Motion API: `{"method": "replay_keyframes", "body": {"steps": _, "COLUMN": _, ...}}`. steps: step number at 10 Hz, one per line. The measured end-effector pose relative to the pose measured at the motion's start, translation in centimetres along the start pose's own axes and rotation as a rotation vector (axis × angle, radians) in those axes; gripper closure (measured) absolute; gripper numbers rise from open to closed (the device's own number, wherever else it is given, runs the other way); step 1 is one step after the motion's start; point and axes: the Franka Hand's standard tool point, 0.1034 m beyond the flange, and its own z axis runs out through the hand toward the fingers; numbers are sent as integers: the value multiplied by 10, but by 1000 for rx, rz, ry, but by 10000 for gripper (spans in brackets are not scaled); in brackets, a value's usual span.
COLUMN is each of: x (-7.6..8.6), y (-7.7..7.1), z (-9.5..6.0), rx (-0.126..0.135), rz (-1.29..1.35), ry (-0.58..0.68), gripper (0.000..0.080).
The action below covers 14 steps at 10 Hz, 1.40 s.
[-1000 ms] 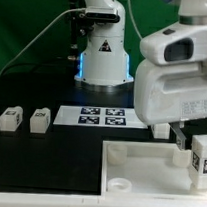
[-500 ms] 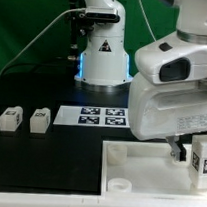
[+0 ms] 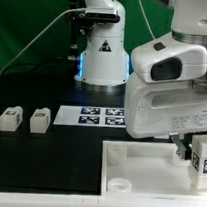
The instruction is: Assemble one leg
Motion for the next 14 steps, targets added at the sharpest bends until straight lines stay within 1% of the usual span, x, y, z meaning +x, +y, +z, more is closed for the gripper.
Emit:
{"method": "replay_keyframes", "body": {"steps": 1, "x": 0, "y": 0, "z": 0, "rx": -1, "rz": 115, "ry": 0, "gripper": 507}}
{"method": "replay_keyframes", "body": {"steps": 3, "x": 0, "y": -1, "z": 0, "rx": -1, "rz": 300, "ry": 0, "gripper": 506}}
{"method": "replay_keyframes", "body": {"steps": 4, "x": 0, "y": -1, "z": 0, "rx": -1, "rz": 352, "ry": 0, "gripper": 506}}
{"method": "replay_keyframes", "body": {"steps": 5, "x": 1, "y": -1, "z": 1, "rx": 15, "rz": 541, "ry": 3, "gripper": 506}}
{"method": "replay_keyframes", "body": {"steps": 6, "x": 2, "y": -1, "z": 2, "rx": 23, "rz": 683, "ry": 8, "gripper": 506}}
{"method": "replay_keyframes", "body": {"steps": 7, "x": 4, "y": -1, "z": 1, "rx": 38, "rz": 823, "ry": 17, "gripper": 506}}
{"method": "replay_keyframes", "body": {"steps": 8, "x": 4, "y": 0, "z": 2, "rx": 66, "rz": 1003, "ry": 24, "gripper": 506}}
{"method": "replay_keyframes", "body": {"steps": 10, "x": 3, "y": -1, "z": 2, "rx": 103, "rz": 1270, "ry": 14, "gripper": 506}}
{"method": "replay_keyframes", "body": {"steps": 12, "x": 3, "y": -2, "z": 2, "rx": 110, "rz": 1408, "ry": 5, "gripper": 505}}
{"method": "replay_keyframes", "body": {"steps": 13, "x": 4, "y": -3, "z": 2, "rx": 116, "rz": 1537, "ry": -2, "gripper": 505}}
{"method": "replay_keyframes", "body": {"steps": 14, "x": 6, "y": -3, "z": 3, "rx": 136, "rz": 1665, "ry": -2, "gripper": 505}}
